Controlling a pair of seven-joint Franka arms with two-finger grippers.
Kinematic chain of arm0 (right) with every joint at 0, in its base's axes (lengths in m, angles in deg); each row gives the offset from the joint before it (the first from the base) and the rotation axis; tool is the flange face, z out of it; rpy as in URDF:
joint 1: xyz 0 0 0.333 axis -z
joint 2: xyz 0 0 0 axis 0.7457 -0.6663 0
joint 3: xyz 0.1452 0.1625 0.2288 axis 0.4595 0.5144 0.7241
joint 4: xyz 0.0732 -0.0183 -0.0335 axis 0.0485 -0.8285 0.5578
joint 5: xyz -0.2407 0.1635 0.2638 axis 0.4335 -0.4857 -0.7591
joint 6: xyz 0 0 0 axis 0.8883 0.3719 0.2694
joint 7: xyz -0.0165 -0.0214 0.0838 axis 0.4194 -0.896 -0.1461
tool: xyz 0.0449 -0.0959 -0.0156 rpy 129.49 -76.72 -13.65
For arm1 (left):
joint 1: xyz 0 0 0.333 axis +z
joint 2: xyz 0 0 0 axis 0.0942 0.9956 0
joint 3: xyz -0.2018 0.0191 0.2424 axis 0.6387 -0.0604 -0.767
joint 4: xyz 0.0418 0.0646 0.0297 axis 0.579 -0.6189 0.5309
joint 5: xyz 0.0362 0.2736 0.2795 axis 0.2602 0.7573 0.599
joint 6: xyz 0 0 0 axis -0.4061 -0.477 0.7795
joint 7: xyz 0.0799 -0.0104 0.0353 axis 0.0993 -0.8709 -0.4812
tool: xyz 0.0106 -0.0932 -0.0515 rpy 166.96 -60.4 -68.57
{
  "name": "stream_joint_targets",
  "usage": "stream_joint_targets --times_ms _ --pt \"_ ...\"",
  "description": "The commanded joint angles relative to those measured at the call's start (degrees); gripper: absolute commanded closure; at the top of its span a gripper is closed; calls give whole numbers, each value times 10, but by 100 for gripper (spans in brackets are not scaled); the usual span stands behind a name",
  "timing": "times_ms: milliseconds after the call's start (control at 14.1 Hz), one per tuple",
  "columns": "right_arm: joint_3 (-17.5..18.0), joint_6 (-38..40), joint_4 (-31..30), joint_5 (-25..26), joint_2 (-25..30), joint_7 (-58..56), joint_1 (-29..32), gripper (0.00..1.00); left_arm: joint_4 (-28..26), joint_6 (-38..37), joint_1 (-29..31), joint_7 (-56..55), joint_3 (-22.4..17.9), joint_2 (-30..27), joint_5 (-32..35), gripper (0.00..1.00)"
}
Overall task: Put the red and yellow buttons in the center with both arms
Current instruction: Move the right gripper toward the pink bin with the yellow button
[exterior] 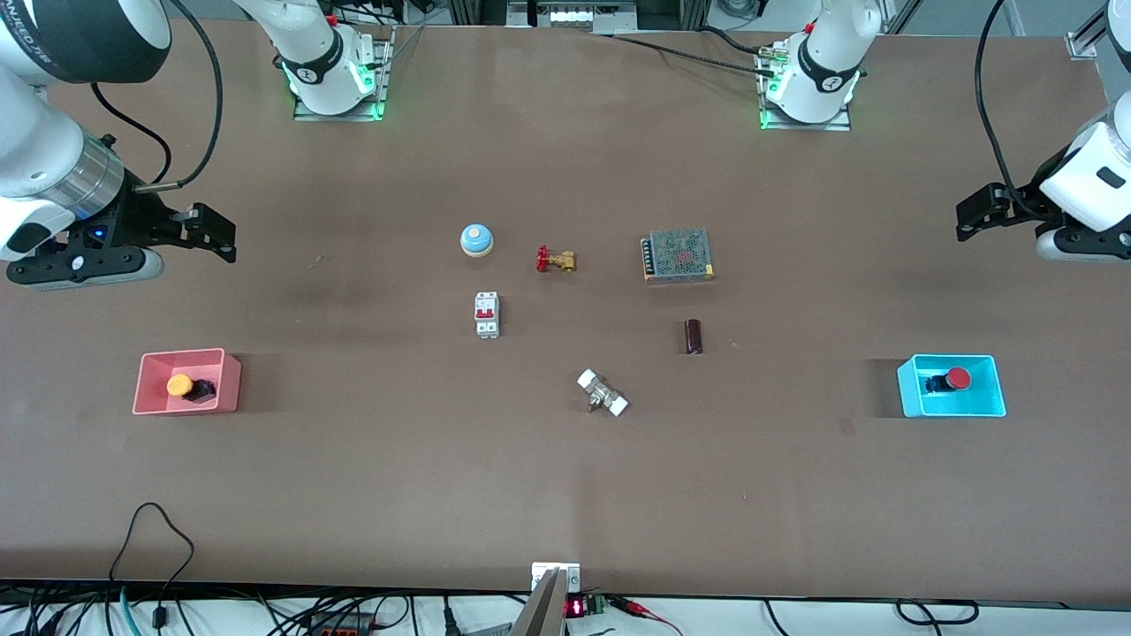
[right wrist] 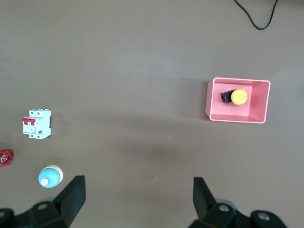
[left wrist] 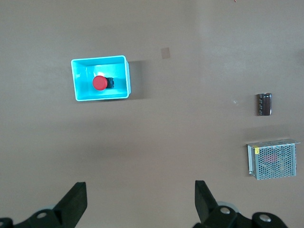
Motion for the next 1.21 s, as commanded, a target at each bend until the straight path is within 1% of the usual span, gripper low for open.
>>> stream_joint_targets --times_ms 0,426,709,851,993,1135 --pt "5 9 6 3 0 14 4 0 19 -15 -1 5 -4 9 -10 0" --pt "4 9 5 3 -9 7 9 0 18 -16 -1 5 -5 9 -8 0" --pt "4 9 -1 7 -33 6 13 0 18 -16 -1 5 -5 9 -8 0" --pt "4 9 -3 17 -56 7 24 0 18 -16 -1 5 -5 10 -8 0" --pt "4 -18 -3 28 -81 7 50 0 18 -16 -1 5 -5 10 -8 0" --pt "4 -55 -3 48 -103 -8 61 0 18 -16 -1 5 -5 10 -8 0"
